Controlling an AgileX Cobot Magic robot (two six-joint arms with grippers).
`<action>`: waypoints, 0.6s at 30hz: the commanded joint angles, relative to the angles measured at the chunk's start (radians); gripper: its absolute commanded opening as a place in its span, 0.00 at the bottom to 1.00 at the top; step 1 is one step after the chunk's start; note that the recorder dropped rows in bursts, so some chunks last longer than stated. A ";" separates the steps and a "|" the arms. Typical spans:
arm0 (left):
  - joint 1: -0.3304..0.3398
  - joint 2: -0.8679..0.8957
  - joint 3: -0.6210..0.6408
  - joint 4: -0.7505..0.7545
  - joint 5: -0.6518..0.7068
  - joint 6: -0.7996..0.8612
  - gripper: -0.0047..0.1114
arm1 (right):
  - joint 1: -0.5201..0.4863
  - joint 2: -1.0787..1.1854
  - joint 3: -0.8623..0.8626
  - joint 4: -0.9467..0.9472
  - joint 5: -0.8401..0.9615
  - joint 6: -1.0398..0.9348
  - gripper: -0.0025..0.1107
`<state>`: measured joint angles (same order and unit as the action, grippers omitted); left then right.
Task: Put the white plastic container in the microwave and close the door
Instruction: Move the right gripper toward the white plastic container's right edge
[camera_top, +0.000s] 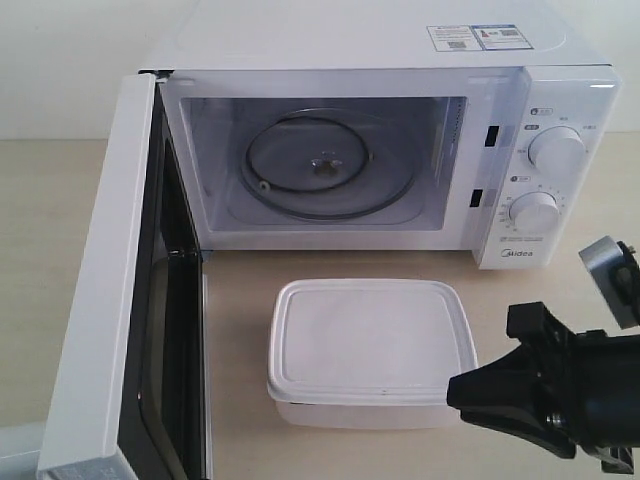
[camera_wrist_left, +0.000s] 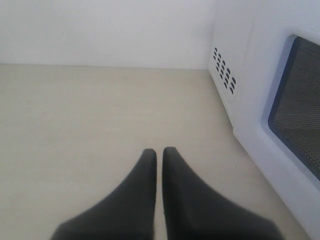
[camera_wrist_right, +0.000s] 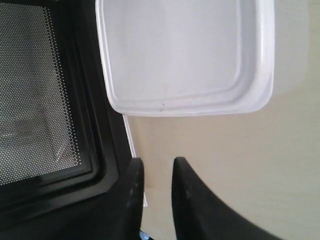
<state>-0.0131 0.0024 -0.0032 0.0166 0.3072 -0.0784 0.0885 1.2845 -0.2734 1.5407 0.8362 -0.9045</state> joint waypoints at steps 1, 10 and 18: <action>0.003 -0.002 0.003 -0.005 -0.003 -0.003 0.08 | 0.002 0.073 0.005 0.043 0.027 -0.067 0.20; 0.003 -0.002 0.003 -0.005 0.000 -0.003 0.08 | 0.002 0.233 0.005 0.155 0.024 -0.183 0.38; 0.003 -0.002 0.003 -0.005 0.000 -0.003 0.08 | 0.002 0.245 -0.004 0.204 -0.037 -0.204 0.38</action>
<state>-0.0131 0.0024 -0.0032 0.0166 0.3072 -0.0784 0.0885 1.5264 -0.2720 1.7371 0.8209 -1.0947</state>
